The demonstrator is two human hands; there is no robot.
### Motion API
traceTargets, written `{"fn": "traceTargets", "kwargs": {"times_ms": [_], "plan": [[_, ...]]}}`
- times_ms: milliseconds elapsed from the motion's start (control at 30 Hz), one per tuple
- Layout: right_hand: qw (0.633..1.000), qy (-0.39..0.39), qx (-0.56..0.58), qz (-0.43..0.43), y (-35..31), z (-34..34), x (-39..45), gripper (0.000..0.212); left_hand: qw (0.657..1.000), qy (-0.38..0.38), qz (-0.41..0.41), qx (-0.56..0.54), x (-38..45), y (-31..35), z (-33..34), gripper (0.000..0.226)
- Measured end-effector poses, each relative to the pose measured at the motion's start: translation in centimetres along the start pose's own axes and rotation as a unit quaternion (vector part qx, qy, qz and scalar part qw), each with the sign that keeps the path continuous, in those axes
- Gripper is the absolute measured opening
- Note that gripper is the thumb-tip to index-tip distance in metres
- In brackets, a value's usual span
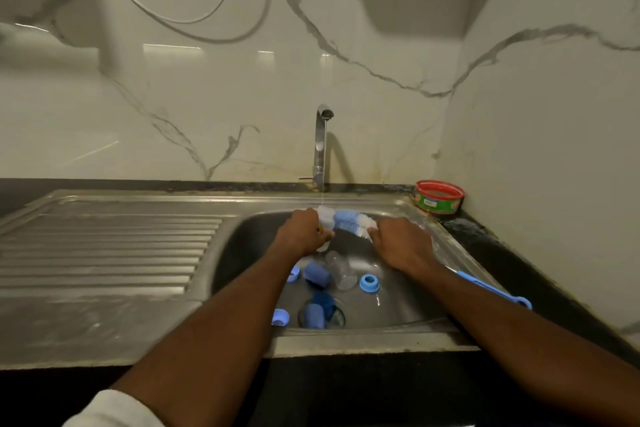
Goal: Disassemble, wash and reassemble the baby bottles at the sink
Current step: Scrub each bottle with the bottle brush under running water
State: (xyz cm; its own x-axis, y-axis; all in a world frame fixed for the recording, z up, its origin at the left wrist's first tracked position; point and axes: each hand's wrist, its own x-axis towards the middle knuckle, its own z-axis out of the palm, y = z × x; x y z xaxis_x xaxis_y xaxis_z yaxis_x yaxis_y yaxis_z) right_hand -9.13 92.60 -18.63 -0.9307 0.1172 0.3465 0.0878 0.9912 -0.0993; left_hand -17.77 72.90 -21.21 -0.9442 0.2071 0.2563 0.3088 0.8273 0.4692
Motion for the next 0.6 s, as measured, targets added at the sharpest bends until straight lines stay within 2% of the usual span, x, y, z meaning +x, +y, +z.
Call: {"fn": "traceTargets", "kwargs": {"times_ms": [333, 500, 600], "plan": [[1.0, 0.006, 0.016, 0.0, 0.2, 0.1, -0.4, 0.033, 0.999, 0.011, 0.027, -0.014, 0.5, -0.3, 0.7, 0.055], [0.997, 0.072, -0.023, 0.007, -0.5, -0.4, -0.1, 0.022, 0.997, 0.048, 0.031, -0.059, 0.8, 0.8, 0.4, 0.047], [0.998, 0.046, -0.034, -0.004, -0.5, -0.3, -0.2, 0.022, 0.997, 0.059, 0.002, -0.053, 0.4, 0.7, 0.3, 0.044]]}}
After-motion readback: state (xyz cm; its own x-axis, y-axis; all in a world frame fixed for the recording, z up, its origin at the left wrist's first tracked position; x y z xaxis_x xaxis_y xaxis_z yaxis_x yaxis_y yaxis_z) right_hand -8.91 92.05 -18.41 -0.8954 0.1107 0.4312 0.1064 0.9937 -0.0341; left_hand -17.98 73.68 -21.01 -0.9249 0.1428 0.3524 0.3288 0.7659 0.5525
